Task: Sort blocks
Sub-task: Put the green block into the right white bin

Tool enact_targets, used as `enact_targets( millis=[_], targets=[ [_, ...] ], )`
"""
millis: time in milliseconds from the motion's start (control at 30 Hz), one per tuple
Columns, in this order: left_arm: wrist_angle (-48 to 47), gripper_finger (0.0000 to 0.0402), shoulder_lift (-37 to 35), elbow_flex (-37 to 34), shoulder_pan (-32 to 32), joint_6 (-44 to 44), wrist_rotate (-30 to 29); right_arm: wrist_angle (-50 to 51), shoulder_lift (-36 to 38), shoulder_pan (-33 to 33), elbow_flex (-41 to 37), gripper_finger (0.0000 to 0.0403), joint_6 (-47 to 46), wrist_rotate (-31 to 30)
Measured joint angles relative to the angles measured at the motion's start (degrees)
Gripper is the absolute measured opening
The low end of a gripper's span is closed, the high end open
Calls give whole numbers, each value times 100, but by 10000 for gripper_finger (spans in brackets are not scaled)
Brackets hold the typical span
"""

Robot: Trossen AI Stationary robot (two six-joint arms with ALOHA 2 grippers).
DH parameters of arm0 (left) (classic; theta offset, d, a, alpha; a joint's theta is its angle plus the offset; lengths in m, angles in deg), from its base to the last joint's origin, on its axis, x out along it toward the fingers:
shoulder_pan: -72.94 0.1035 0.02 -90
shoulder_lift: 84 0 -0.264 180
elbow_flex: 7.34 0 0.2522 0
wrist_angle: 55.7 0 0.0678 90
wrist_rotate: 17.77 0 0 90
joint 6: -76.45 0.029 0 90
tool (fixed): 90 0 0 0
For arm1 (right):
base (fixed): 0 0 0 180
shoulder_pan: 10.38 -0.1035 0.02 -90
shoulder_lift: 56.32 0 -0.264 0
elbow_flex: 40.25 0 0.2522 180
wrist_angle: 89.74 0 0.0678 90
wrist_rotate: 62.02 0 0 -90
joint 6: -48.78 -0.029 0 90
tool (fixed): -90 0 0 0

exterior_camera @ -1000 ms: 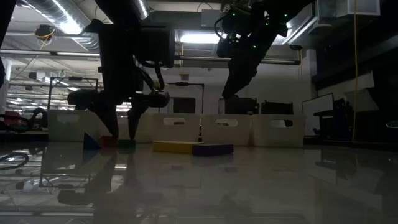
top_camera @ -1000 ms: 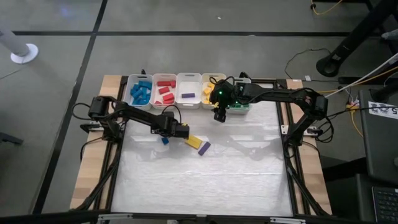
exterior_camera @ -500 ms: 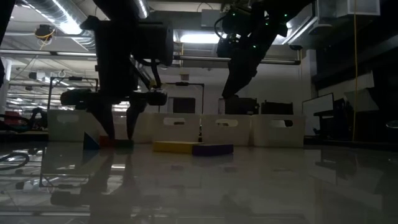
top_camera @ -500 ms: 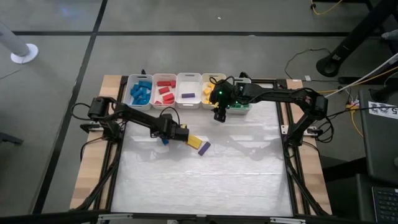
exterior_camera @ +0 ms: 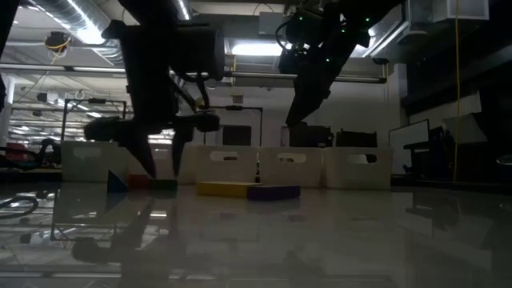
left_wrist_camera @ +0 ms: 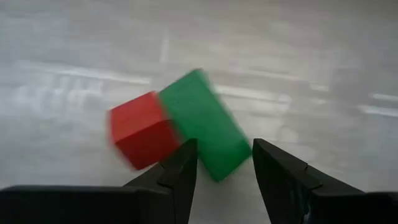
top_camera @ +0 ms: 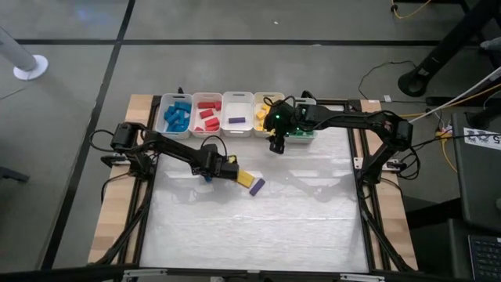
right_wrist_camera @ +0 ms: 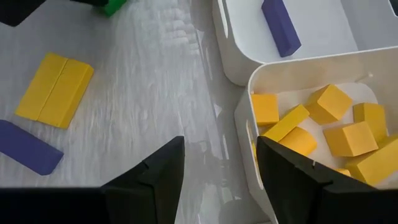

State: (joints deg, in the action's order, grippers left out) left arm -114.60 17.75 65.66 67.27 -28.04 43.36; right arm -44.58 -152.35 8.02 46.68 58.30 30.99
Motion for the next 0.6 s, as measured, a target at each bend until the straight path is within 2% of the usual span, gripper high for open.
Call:
enact_targets(
  millis=[167, 467, 600],
  targets=[
    [417, 143, 0, 2, 7, 398, -159, 0, 0, 0, 0, 200, -1, 0],
    [408, 143, 0, 4, 0, 256, -297, 2, 0, 0, 0, 200, 0, 0],
    [406, 143, 0, 4, -91, 275, -160, 4, 0, 0, 0, 200, 0, 0]
  ],
)
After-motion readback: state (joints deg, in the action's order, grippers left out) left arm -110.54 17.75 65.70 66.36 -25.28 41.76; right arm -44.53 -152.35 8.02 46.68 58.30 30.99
